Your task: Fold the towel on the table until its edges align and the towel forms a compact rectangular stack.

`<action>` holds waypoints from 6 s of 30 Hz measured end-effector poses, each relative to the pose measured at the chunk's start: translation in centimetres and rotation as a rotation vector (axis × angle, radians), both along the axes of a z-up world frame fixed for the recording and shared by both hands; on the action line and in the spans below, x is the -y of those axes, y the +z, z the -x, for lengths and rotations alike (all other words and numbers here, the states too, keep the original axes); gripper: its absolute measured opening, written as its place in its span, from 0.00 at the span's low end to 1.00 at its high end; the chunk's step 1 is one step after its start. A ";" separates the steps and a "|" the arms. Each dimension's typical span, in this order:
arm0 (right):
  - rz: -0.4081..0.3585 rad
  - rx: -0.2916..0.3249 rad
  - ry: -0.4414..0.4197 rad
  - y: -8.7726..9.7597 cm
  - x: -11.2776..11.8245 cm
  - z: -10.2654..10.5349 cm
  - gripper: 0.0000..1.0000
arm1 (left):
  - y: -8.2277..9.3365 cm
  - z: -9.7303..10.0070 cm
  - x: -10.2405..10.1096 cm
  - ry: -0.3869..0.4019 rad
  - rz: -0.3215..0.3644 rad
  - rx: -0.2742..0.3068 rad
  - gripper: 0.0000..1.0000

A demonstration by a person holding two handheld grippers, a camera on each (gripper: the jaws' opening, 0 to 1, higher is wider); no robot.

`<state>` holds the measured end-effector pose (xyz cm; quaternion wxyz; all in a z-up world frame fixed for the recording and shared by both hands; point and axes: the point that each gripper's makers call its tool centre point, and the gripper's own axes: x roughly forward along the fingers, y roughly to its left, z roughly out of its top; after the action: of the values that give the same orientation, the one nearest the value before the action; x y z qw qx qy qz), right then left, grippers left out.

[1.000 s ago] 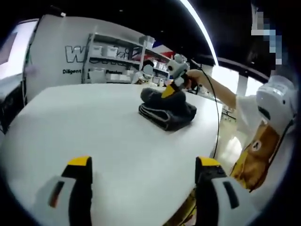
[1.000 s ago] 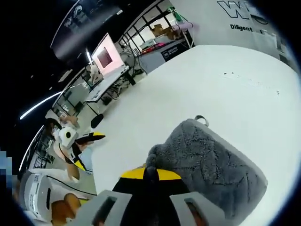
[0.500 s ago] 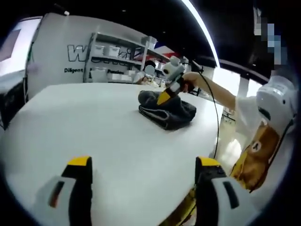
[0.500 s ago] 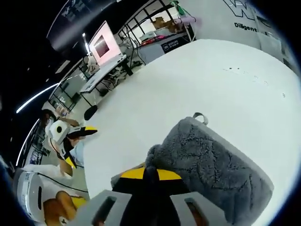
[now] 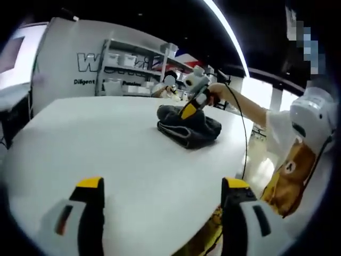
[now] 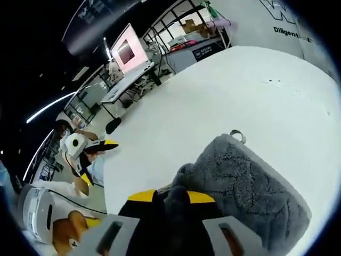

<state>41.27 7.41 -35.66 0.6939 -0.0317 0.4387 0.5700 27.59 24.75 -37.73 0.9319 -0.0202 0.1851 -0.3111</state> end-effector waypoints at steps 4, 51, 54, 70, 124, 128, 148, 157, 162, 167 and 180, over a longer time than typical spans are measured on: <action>-0.044 0.099 0.007 2.3 0.6 0.0 0.29 | 0.3 0.0 0.0 0.002 -0.002 0.006 0.96; -0.047 0.631 -0.493 -0.1 26.0 6.6 0.99 | 3.3 -1.4 7.3 -0.103 -0.079 0.044 0.96; -0.061 0.632 -0.510 0.0 26.4 6.6 0.99 | 3.5 -1.4 7.6 -0.105 -0.085 0.047 0.96; -0.086 0.636 -0.519 0.0 26.6 7.7 0.99 | 6.5 -4.7 15.4 -0.330 -0.106 0.115 0.91; -0.093 0.602 -0.505 -1.0 26.0 9.9 0.95 | 10.6 -7.8 18.3 -0.375 -0.025 0.212 0.30; -0.099 0.608 -0.503 -0.7 26.0 10.3 0.95 | 9.3 -10.2 18.8 -0.352 -0.076 0.184 0.38; -0.100 0.604 -0.515 -1.2 26.4 10.9 0.95 | 0.6 -13.4 18.3 -0.324 -0.342 0.225 0.43; -0.096 0.595 -0.501 -1.5 26.1 11.1 0.95 | 0.1 -14.1 17.3 -0.249 -0.165 0.107 0.51; -0.105 0.598 -0.507 -1.1 26.1 11.1 0.95 | 1.4 -13.8 16.7 -0.236 -0.065 0.092 0.53; -0.104 0.603 -0.509 -0.8 25.9 10.9 0.95 | 4.3 -12.3 15.8 -0.216 -0.002 0.143 0.54; -0.073 0.578 -0.513 -1.3 25.5 9.9 0.95 | 5.3 -4.3 6.2 -0.071 -0.095 0.150 0.80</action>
<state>31.41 -18.09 -36.95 0.9097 -0.0554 0.1983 0.3607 31.94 18.58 -32.45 0.9315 0.0539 0.1301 -0.3353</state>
